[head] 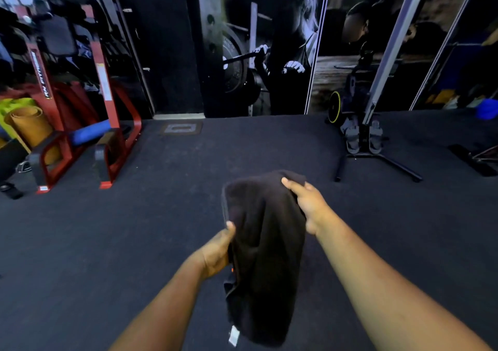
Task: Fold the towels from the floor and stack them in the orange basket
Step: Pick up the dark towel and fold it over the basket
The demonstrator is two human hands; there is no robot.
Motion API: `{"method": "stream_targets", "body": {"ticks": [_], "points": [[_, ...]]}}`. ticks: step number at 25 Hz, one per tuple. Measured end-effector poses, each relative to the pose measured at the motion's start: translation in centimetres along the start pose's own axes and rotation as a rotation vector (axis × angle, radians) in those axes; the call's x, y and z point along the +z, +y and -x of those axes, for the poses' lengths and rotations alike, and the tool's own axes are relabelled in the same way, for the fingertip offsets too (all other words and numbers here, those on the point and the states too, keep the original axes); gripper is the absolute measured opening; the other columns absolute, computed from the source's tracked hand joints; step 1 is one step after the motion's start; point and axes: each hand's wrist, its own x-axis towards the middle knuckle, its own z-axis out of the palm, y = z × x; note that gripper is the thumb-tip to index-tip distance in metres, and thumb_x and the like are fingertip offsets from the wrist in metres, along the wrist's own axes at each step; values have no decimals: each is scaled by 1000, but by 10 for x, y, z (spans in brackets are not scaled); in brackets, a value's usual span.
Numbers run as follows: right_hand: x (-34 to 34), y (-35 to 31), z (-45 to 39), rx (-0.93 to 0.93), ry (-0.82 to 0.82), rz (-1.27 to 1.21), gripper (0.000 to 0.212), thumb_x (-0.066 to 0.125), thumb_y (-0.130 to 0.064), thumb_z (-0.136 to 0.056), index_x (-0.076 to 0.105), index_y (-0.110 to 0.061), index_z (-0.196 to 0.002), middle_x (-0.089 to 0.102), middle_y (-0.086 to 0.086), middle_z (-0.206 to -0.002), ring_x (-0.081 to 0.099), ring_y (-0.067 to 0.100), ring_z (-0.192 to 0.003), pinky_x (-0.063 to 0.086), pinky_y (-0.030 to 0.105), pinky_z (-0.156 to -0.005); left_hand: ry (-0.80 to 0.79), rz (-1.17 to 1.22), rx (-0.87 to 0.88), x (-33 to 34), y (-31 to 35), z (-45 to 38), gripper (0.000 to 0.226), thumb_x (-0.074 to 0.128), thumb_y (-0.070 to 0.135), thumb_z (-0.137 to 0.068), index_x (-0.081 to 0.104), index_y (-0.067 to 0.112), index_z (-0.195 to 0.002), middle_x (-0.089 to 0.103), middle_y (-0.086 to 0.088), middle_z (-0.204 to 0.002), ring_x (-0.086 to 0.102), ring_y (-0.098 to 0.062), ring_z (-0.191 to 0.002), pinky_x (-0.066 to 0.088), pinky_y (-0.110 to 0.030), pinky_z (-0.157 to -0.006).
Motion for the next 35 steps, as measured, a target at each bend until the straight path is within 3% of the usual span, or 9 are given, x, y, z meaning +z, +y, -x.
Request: {"method": "stream_targets", "body": {"ticks": [2,4,8,11,14,18,23,30,35], "points": [[-11,-5,-6,75,-11,-128,39,69,-36,-93,68,-12,-123,75,15,-112,72,29,-104,58,41,-90,32,-35,145,10,7,-7,29,72,9,-90,69,10,-119,74,-12,-119,69,-28,-108,59,-31,-86],[-33,8,-4,104,-118,-127,54,67,-44,-85,64,-14,-130,72,12,-123,68,25,-116,58,36,-91,107,39,199,19,33,-15,34,71,-4,-86,69,4,-118,74,-18,-116,70,-31,-105,60,-34,-85],[-74,66,12,101,-189,370,32,72,-13,-89,69,-8,-121,74,12,-117,71,23,-110,59,24,-83,29,108,188,8,49,-28,36,72,5,-87,68,11,-122,74,-12,-117,71,-25,-106,59,-39,-91],[-76,72,3,55,-32,301,27,72,-9,-91,70,-1,-116,76,16,-108,70,34,-111,59,30,-83,-5,-269,1,-12,12,-27,28,72,8,-92,71,12,-120,75,-12,-117,71,-26,-104,55,-39,-86],[-79,62,-6,37,-58,93,34,71,-4,-90,66,-10,-123,76,13,-113,70,31,-112,59,33,-86,176,-84,86,-14,19,-32,12,64,12,-97,72,11,-105,77,-11,-103,71,-22,-88,59,-34,-73],[-88,55,-9,-9,-195,556,40,74,3,-86,65,-9,-123,76,3,-113,72,14,-105,56,21,-85,155,-203,160,-13,46,-34,16,61,14,-101,70,10,-114,78,-5,-108,73,-18,-100,60,-27,-88],[-80,42,-21,-78,7,233,22,68,-3,-92,70,-2,-113,77,17,-104,74,26,-93,60,30,-75,416,-169,162,-22,62,-45,30,67,42,-97,68,15,-110,75,-9,-110,69,-29,-107,55,-46,-96],[-76,34,-24,203,33,186,10,70,-21,-95,70,-13,-90,77,7,-82,74,20,-75,57,35,-75,216,-464,24,-27,92,-38,31,79,22,-88,69,10,-115,76,-9,-108,71,-21,-99,57,-36,-87],[-68,36,-28,20,98,216,8,63,-13,-97,69,-19,-97,76,0,-88,70,15,-82,52,36,-81,583,-747,135,-30,94,-52,32,90,33,-75,71,10,-84,72,-5,-80,69,-21,-77,57,-37,-69]]}}
